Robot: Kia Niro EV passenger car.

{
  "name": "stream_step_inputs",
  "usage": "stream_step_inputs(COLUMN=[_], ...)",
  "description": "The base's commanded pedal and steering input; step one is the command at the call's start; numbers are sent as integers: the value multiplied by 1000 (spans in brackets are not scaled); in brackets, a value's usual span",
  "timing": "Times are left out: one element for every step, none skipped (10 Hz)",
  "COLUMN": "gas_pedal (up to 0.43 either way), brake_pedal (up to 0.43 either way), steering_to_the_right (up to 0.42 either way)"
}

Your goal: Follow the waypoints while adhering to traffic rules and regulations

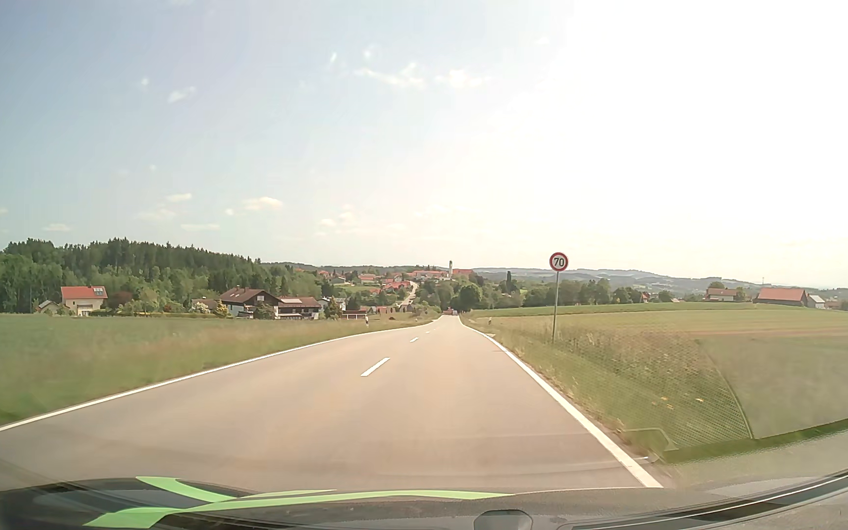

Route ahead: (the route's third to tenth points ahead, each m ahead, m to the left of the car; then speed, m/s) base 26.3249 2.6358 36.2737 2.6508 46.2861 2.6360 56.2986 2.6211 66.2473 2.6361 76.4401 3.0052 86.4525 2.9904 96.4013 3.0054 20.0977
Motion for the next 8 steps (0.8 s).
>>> stream_step_inputs(gas_pedal=[98, 110, 110, 118, 118, 118, 118, 118], brake_pedal=[0, 0, 0, 0, 0, 0, 0, 0], steering_to_the_right=[-8, -6, -6, -6, -5, -3, -1, 0])
